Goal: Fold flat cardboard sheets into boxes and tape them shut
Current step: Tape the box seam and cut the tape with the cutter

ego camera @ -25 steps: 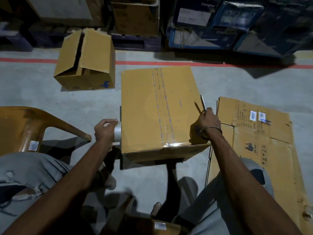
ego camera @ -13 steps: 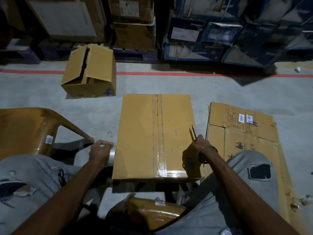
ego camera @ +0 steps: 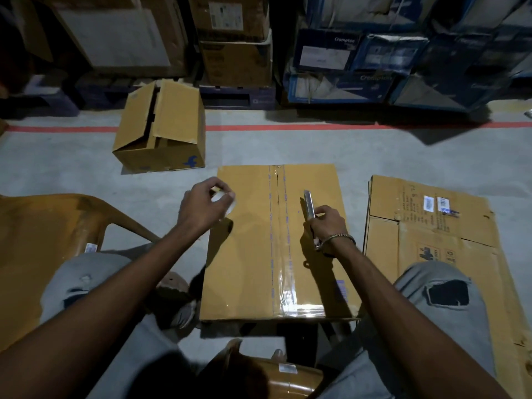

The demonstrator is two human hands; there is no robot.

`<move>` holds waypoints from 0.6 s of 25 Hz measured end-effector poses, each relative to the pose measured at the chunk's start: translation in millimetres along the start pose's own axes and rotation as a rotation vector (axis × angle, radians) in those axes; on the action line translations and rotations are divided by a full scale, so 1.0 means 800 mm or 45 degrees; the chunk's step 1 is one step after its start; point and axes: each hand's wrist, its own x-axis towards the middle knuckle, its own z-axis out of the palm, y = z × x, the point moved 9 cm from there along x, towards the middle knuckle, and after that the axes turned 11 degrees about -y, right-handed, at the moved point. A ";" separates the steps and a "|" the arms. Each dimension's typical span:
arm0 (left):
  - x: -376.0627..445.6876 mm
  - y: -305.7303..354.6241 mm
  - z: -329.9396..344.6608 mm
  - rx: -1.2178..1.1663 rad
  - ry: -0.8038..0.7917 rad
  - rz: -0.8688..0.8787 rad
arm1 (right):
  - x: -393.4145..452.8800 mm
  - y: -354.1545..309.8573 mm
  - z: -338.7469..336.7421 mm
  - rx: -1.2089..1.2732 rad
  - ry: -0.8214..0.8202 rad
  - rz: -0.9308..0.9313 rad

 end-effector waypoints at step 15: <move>0.071 0.060 0.130 -0.371 -0.609 0.134 | 0.005 -0.097 0.001 0.310 -0.149 -0.525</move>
